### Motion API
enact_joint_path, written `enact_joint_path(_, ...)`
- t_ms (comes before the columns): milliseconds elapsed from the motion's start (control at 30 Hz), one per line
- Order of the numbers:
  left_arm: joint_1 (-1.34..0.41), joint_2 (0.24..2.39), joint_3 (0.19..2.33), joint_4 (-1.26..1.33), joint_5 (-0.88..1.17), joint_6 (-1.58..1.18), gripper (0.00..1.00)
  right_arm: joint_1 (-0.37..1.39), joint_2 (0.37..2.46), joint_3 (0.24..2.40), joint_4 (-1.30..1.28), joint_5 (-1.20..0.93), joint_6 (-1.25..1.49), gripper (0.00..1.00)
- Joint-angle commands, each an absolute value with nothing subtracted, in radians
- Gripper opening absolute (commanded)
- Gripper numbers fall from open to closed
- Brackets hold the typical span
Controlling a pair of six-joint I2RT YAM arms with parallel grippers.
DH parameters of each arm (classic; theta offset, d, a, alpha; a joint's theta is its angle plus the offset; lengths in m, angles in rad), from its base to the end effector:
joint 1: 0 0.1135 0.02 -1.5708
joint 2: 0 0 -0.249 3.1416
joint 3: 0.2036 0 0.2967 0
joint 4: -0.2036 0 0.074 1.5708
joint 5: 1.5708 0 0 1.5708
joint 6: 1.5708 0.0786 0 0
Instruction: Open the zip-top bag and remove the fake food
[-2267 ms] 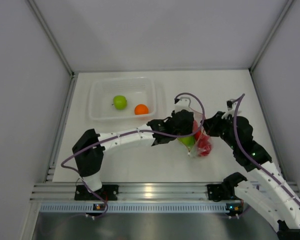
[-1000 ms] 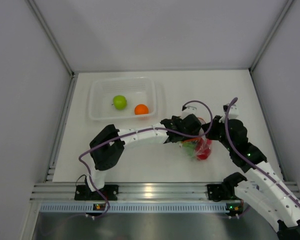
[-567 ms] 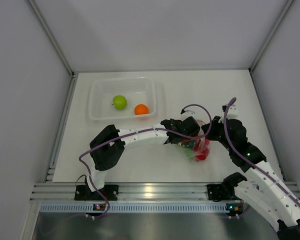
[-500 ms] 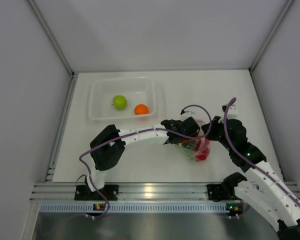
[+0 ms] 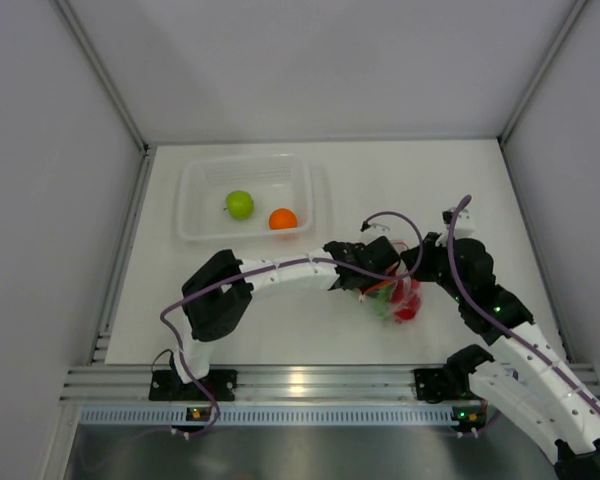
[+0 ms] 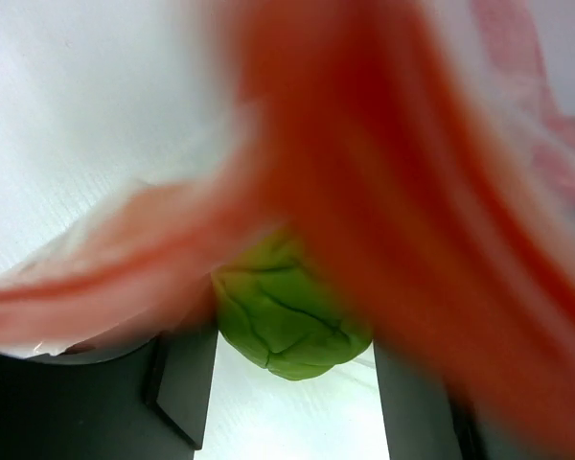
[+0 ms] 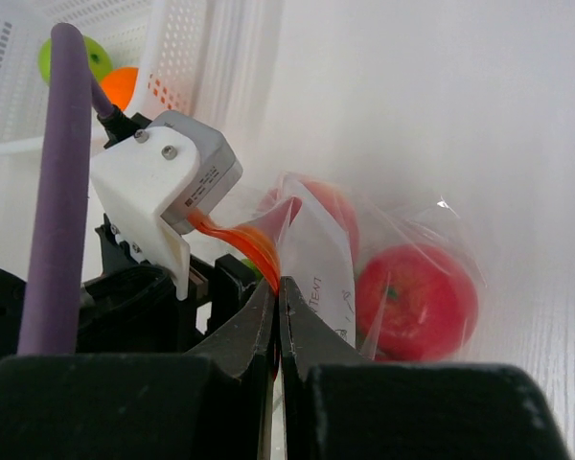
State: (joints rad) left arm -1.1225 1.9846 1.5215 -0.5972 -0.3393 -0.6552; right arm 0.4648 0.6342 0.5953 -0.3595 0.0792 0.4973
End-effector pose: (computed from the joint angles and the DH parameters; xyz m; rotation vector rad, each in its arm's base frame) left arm 0.2313 -0.4206 0.1361 0.4800 2.5094 -0.2415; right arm 0.2285 0.1076 0.2506 0.0855 2.0073 0.5466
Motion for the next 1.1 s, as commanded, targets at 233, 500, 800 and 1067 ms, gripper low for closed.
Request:
enact_joint_path(233, -1.158, 1.787, 1.407, -0.367, -0.279, -0.664, 0.00, 0.499, 0.660, 0.598, -0.270, 0.012, 0.480, 0.00)
enact_joint_path(500, -1.167, 1.640, 1.269, -0.209, -0.339, -0.661, 0.00, 0.554, 0.703, 0.577, -0.253, 0.043, 0.491, 0.00)
enact_joint_path(800, -1.166, 1.519, 1.189, -0.103, -0.341, -0.638, 0.00, 0.626, 0.742, 0.560, -0.247, 0.130, 0.489, 0.00)
enact_joint_path(1067, -1.161, 1.382, 1.169, -0.037, -0.201, -0.580, 0.00, 0.626, 0.807, 0.584, -0.275, 0.241, 0.494, 0.00)
